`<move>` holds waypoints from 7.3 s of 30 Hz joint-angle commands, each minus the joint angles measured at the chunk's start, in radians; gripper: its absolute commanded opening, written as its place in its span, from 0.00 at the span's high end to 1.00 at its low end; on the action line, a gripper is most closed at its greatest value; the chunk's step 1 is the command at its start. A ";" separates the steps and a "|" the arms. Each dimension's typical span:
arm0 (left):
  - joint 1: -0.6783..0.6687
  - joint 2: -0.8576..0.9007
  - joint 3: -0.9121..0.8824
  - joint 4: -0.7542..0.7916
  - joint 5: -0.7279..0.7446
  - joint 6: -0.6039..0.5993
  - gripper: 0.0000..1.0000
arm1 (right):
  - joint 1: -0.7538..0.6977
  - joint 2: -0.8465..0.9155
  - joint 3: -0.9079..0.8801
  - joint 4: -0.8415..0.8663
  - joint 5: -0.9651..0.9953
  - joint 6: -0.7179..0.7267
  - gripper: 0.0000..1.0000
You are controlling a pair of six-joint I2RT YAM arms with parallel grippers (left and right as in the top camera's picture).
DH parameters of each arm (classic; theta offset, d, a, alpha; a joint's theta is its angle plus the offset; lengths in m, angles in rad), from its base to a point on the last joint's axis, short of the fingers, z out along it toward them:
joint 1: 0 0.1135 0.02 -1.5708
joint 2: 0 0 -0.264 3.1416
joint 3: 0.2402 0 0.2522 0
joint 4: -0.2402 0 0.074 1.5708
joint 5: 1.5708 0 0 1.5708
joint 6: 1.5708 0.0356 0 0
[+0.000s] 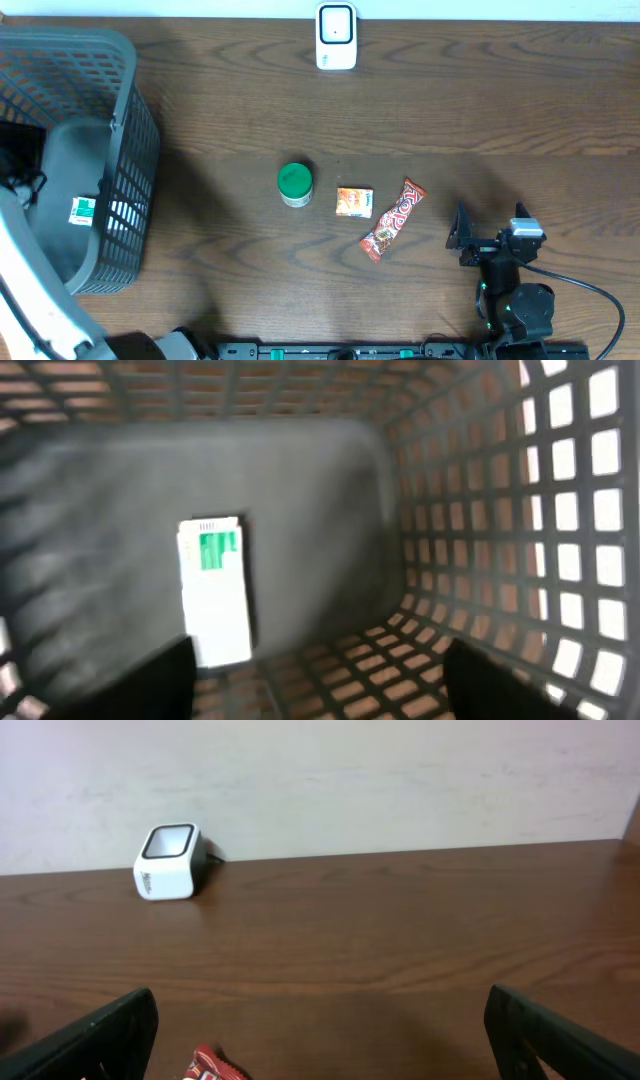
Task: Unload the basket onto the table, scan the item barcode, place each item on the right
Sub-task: 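Lift the Panadol box up out of the basket with the left gripper, then carry the Panadol box over the tissue pack near table center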
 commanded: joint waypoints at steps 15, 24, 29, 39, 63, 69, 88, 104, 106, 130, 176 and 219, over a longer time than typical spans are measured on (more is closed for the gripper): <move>-0.069 0.414 -0.068 -0.075 -0.064 0.114 0.04 | 0.008 -0.003 -0.001 -0.004 0.002 -0.005 0.01; -0.102 0.464 -0.140 -0.003 -0.159 0.037 0.04 | 0.008 -0.003 -0.001 -0.004 0.002 -0.005 0.01; -0.103 0.464 -0.201 0.034 -0.158 0.005 0.04 | 0.008 -0.003 -0.001 -0.004 0.002 -0.005 0.01; -0.103 0.465 -0.352 0.207 -0.146 0.004 0.04 | 0.008 -0.003 -0.001 -0.004 0.002 -0.006 0.01; -0.033 0.270 -0.173 0.122 -0.101 0.032 0.43 | 0.008 -0.003 -0.001 -0.004 0.002 -0.005 0.01; -0.008 0.078 -0.066 0.089 -0.061 0.031 0.43 | 0.008 -0.003 -0.001 -0.004 0.002 -0.005 0.01; -0.017 0.185 -0.238 0.052 -0.075 0.048 0.10 | 0.008 -0.003 -0.001 -0.004 0.002 -0.005 0.01; -0.094 0.301 -0.435 0.226 -0.076 0.058 0.10 | 0.008 -0.003 -0.001 -0.004 0.002 -0.005 0.01; -0.094 0.301 -0.467 0.253 -0.075 0.058 0.10 | 0.008 -0.003 -0.001 -0.004 0.002 -0.005 0.01; -0.094 0.280 -0.550 0.344 -0.071 0.089 0.62 | 0.008 -0.003 -0.001 -0.004 0.002 -0.005 0.01; -0.254 -0.344 -0.174 0.185 0.176 0.238 0.61 | 0.008 -0.003 -0.001 -0.004 0.002 -0.005 0.01; -1.297 0.136 -0.189 0.201 -0.027 0.120 0.61 | 0.008 -0.003 -0.001 -0.004 0.002 -0.006 0.01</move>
